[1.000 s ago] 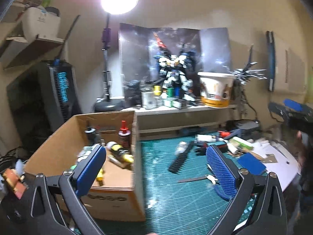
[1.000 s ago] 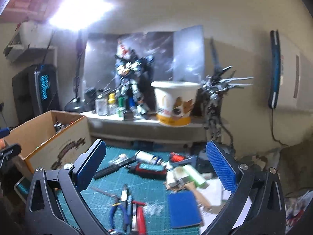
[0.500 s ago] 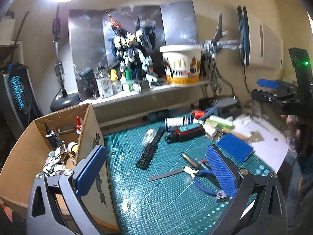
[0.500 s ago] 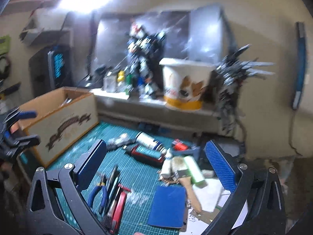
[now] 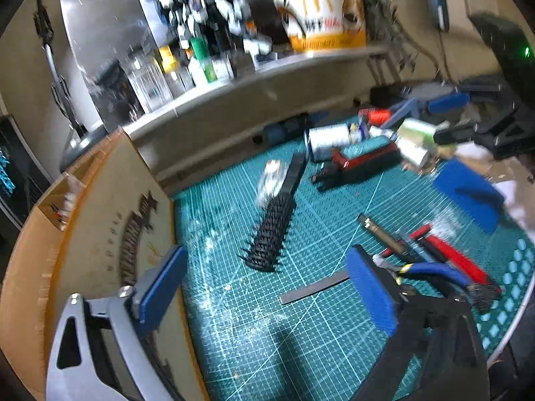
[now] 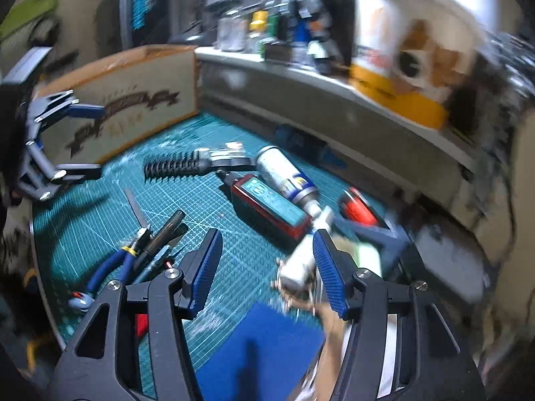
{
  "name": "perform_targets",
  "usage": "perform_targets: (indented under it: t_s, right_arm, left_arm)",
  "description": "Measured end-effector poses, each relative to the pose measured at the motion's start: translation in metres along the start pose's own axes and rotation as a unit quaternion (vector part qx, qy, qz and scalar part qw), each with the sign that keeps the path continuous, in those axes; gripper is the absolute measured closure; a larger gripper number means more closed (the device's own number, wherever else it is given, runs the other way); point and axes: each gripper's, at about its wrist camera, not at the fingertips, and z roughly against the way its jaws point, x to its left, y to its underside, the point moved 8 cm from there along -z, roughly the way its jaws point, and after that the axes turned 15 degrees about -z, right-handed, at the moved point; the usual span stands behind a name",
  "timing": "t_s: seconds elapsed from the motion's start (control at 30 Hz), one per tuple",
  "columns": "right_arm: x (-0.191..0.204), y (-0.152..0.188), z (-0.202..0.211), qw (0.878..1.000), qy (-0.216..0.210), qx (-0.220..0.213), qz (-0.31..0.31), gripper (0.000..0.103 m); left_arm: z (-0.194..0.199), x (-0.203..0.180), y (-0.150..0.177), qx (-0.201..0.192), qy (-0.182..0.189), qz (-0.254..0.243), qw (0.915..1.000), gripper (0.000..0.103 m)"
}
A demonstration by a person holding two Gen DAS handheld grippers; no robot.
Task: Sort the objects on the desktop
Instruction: 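Close the right gripper on the red bottle while the left gripper closes on the black hairbrush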
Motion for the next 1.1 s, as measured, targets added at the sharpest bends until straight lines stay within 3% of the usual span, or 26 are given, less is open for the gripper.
perform_targets:
  t_s: [0.13,0.33,0.43,0.53,0.97,1.1]
  right_arm:
    - [0.005,-0.008,-0.032,0.998,-0.035,0.026,0.055,0.049]
    - [0.001,-0.007,-0.077,0.990,-0.026,0.068,0.123,0.049]
    - [-0.007,-0.006,-0.090,0.988,-0.026,0.079,0.126,0.049]
    - [-0.014,-0.004,-0.098,0.988,-0.028,0.086,0.124,0.048]
    - [-0.012,0.002,-0.107,0.988,-0.072,0.101,0.089,0.047]
    - [-0.016,0.002,-0.108,0.989,-0.074,0.101,0.074,0.047]
  left_arm:
    - [-0.025,-0.001,0.005,0.031,-0.002,-0.002,0.9995,0.009]
    - [-0.051,0.010,0.008,0.061,-0.002,0.007,0.9981,0.009]
    - [-0.062,0.012,0.009,0.069,0.003,0.010,0.9976,0.010]
    - [-0.073,0.011,0.012,0.079,0.012,0.016,0.9967,0.021]
    - [-0.090,0.010,0.007,0.060,0.082,0.083,0.9914,0.022]
    - [-0.088,0.002,0.003,0.052,0.103,0.083,0.9898,0.039]
